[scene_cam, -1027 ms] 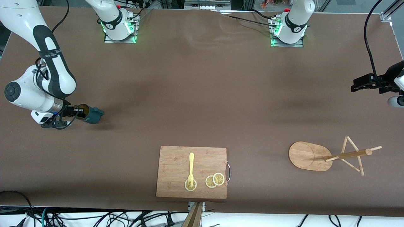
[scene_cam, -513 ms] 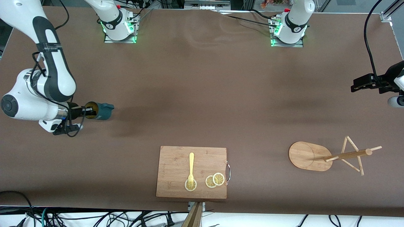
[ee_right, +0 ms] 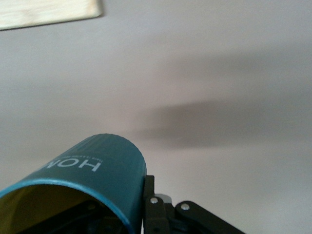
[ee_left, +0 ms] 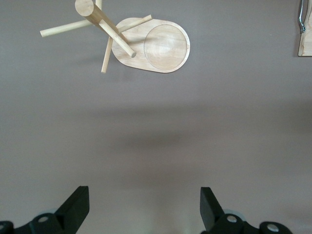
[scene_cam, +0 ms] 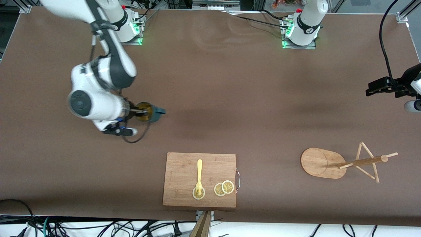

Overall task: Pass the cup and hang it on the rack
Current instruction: 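Carry the mug with the right gripper to the table middle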

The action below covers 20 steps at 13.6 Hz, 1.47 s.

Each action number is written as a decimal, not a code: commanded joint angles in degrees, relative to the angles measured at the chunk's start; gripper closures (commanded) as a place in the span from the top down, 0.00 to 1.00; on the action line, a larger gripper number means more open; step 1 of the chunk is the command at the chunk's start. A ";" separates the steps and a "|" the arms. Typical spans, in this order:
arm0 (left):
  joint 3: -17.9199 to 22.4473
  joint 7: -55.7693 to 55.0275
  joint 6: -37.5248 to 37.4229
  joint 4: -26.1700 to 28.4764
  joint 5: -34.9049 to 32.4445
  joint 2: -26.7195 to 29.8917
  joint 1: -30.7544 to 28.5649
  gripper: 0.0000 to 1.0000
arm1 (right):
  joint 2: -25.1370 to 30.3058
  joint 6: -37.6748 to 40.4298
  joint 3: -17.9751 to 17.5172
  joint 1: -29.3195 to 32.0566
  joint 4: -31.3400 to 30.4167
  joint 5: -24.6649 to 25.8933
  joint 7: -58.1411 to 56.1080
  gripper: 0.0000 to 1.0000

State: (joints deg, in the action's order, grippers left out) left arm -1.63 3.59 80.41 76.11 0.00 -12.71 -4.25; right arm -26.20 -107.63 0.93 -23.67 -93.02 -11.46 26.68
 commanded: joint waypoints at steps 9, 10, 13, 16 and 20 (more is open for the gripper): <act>0.05 0.10 -0.26 -1.67 0.79 -0.83 -0.32 1.00 | -15.63 -22.35 1.36 -22.29 5.75 6.80 39.47 0.08; 0.05 0.10 -0.26 -1.67 0.88 -0.83 -0.32 1.00 | -15.99 -22.88 1.36 -22.47 5.75 6.97 40.54 0.41; 0.05 0.10 -0.26 -1.67 0.88 -0.83 -0.32 1.00 | -16.17 -22.98 1.53 -23.08 5.75 7.06 40.64 1.00; 0.05 0.01 -0.26 -1.75 0.88 -1.36 -0.32 1.00 | -12.76 -22.02 2.23 -22.65 5.75 7.06 40.03 1.00; 0.05 0.10 -0.34 -1.67 0.96 -1.53 0.20 1.00 | -3.45 -11.06 7.49 -22.65 5.75 6.98 37.57 1.00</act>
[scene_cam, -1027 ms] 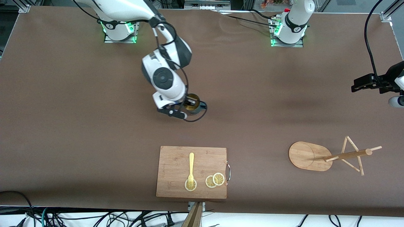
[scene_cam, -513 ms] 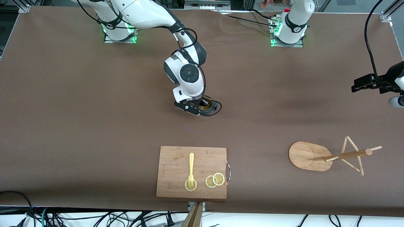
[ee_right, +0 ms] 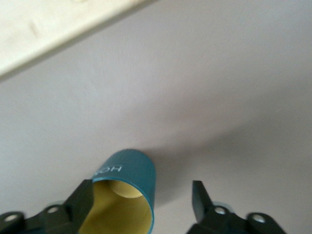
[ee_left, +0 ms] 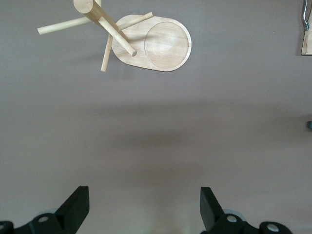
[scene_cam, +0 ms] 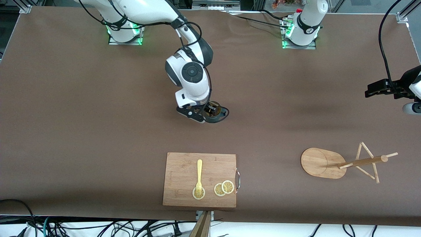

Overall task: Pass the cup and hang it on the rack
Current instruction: 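Carry the mug with the right gripper to the table middle, then release the mug and withdraw the right gripper while the left gripper approaches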

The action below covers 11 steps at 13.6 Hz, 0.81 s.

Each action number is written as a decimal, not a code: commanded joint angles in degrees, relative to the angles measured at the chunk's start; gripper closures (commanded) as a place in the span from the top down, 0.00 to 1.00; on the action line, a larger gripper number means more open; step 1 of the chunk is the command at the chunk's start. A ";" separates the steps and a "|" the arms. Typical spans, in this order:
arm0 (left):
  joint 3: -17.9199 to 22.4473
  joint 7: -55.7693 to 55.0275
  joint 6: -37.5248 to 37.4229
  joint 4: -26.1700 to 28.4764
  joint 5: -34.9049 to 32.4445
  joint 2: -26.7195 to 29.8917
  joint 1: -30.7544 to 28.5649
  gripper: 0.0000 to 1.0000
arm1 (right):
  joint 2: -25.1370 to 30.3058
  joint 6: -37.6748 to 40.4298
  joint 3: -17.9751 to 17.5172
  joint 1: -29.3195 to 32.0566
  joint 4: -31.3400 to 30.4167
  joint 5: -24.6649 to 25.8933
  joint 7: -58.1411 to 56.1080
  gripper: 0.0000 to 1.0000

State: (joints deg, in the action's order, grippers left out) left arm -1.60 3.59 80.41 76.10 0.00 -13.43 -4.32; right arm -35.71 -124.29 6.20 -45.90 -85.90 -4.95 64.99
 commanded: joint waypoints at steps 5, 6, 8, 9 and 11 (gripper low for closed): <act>-0.16 0.02 -0.34 -2.44 4.64 -3.71 1.07 1.00 | 17.50 30.27 14.77 -0.33 -1.38 -0.15 -27.02 1.00; -0.24 -0.16 -0.34 -2.44 5.52 -3.62 1.50 1.00 | 18.39 34.86 18.63 -0.33 -1.38 -0.15 -37.72 1.00; -0.42 0.71 -0.43 -1.05 7.27 -3.71 2.64 1.00 | 19.97 37.88 26.28 -0.33 -1.29 -0.15 -55.59 1.00; -0.42 0.71 -0.43 0.96 9.20 -3.71 3.26 1.00 | 21.20 38.59 30.32 -0.33 -1.29 -0.33 -62.72 1.00; -0.68 3.94 -0.43 4.13 13.42 -3.80 4.40 1.00 | 22.70 38.68 36.75 -0.41 -1.20 -0.42 -71.37 1.00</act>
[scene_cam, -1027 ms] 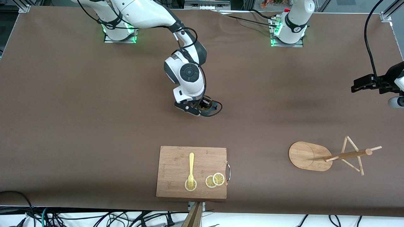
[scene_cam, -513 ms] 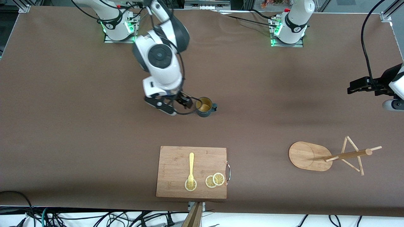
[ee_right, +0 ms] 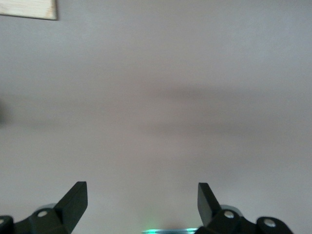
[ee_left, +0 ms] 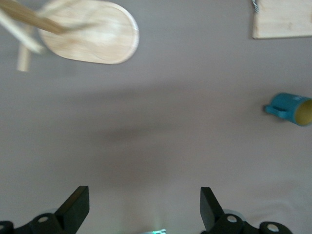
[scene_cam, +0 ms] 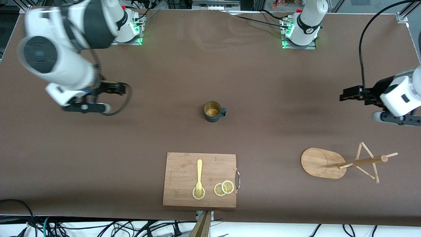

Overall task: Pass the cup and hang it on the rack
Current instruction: 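Release the mug and withdraw the right gripper while the left gripper approaches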

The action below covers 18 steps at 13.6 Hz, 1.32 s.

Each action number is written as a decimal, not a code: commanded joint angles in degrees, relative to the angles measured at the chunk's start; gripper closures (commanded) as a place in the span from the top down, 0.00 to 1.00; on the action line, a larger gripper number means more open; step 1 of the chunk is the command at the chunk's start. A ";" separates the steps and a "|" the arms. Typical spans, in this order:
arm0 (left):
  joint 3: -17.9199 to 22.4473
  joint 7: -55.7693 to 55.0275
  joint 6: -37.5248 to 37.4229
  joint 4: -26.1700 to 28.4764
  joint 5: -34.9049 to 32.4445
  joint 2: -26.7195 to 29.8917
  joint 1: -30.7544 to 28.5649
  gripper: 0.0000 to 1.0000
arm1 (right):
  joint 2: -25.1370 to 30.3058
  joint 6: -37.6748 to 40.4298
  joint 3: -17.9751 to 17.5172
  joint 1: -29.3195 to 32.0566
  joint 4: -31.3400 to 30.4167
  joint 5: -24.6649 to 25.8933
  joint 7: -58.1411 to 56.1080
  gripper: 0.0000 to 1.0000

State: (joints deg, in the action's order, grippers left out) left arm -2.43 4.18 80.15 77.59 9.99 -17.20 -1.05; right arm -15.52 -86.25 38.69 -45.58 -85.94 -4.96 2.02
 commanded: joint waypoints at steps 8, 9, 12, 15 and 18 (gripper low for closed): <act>-0.21 44.46 10.43 15.28 21.37 -5.39 3.25 1.00 | 6.46 3.46 -17.26 26.26 0.25 0.83 -11.95 1.00; -0.30 50.43 13.77 17.57 24.09 -5.47 3.25 1.00 | 7.16 3.46 -24.47 32.60 -0.02 1.44 -11.87 1.00; -0.38 69.15 21.34 22.33 33.57 -7.40 3.51 1.00 | 12.33 0.23 -39.79 46.87 -6.40 6.17 -11.69 1.00; -0.74 84.10 27.84 27.69 42.54 -8.98 4.13 1.00 | 19.91 -12.96 -43.62 49.71 -18.73 8.66 -10.55 1.00; -3.62 96.68 32.77 29.20 49.76 -11.18 4.48 1.00 | 17.73 -8.70 -39.94 49.45 -14.53 5.16 -9.58 1.00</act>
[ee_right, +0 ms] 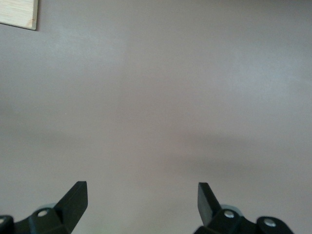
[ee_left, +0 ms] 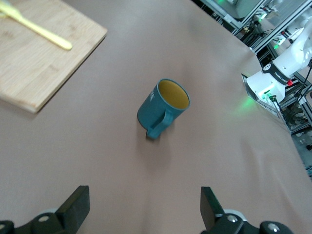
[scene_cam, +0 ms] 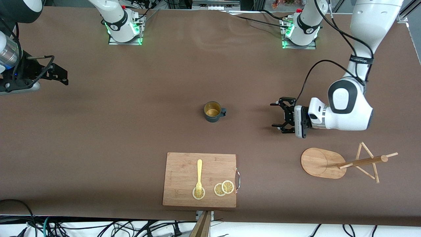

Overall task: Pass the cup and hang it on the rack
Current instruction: 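Grasp the mug handle with the left gripper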

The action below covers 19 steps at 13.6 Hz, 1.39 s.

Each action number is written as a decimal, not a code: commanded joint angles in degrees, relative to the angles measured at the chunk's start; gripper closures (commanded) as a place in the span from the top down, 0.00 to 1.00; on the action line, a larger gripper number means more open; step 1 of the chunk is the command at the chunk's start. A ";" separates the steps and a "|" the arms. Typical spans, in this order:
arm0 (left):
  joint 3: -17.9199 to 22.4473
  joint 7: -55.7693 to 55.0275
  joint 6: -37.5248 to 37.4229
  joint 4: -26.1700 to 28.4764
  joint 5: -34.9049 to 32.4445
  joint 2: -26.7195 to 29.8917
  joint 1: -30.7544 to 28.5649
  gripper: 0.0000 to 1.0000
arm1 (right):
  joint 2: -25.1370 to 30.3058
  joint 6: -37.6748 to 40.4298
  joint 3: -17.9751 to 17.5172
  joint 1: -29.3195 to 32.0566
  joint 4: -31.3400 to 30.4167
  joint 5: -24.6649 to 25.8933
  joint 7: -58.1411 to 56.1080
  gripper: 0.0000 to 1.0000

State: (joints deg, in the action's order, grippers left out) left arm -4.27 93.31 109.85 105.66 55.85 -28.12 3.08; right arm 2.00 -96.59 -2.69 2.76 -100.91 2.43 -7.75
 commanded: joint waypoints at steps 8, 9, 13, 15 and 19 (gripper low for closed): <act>-6.54 34.79 11.97 6.41 25.50 -7.20 2.54 1.00 | -1.03 4.39 3.92 -1.00 5.46 -3.22 -0.24 1.00; -6.54 37.70 11.97 6.32 27.10 -8.26 2.89 1.00 | -1.03 4.39 3.92 -1.00 5.46 -3.22 -0.24 1.00; -6.63 39.05 11.97 5.97 27.46 -10.81 5.35 1.00 | -1.12 4.39 4.10 -0.83 5.46 -3.48 -0.24 1.00; -6.54 39.14 12.05 5.62 28.51 -11.61 6.06 1.00 | -1.20 4.82 4.10 -0.83 5.46 -3.48 -0.24 1.00; -6.63 39.31 13.64 4.91 34.40 -13.54 7.81 1.00 | -1.20 4.83 4.01 -0.91 5.46 -3.57 0.11 1.00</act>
State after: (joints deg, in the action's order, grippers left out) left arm -10.88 130.22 122.45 111.97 87.02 -40.01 9.88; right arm 1.24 -92.98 1.10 2.00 -96.85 -0.32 -7.80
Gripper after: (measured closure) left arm 0.000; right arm 0.000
